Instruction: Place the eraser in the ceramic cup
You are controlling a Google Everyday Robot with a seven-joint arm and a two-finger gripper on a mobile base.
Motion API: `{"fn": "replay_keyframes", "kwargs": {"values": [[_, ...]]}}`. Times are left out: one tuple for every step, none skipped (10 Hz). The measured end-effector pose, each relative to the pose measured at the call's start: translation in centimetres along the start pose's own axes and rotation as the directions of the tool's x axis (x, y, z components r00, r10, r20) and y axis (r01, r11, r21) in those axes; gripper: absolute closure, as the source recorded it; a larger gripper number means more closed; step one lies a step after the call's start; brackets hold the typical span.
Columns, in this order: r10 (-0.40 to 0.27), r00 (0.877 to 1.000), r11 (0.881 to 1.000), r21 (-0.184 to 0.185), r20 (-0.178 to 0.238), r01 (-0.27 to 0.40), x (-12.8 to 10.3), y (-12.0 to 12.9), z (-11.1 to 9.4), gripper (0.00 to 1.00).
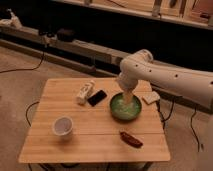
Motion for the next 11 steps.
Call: {"fn": "replay_keyframes", "kwargs": {"values": [[0.002, 1.0, 1.0, 0.0, 0.0, -0.002, 0.1, 0.0, 0.0, 0.2], [0.0, 1.0, 1.0, 0.0, 0.0, 0.0, 0.0, 0.0, 0.0, 0.2], [-0.001, 1.0, 1.0, 0.0, 0.002, 0.001, -0.1, -0.1, 0.0, 0.2], [-0.006, 1.0, 1.0, 0.005, 0.013, 0.005, -0.3, -0.3, 0.1, 0.2], [-0.02, 0.999, 1.0, 0.016, 0.039, 0.02, -1.0, -1.1, 0.5, 0.2], [-0.036, 0.997, 0.999, 0.025, 0.065, 0.035, -1.8, -1.9, 0.9, 0.2], [-0.06, 0.993, 0.998, 0.035, 0.101, 0.056, -2.9, -2.9, 1.5, 0.2], [-0.075, 0.989, 0.997, 0.041, 0.125, 0.07, -3.1, -3.6, 1.9, 0.2], [-0.082, 0.987, 0.996, 0.047, 0.14, 0.076, -3.1, -4.0, 2.1, 0.2], [-0.095, 0.983, 0.995, 0.056, 0.158, 0.087, -3.2, -4.7, 2.5, 0.2], [-0.112, 0.978, 0.993, 0.066, 0.175, 0.102, -3.1, -5.4, 3.1, 0.2]]}}
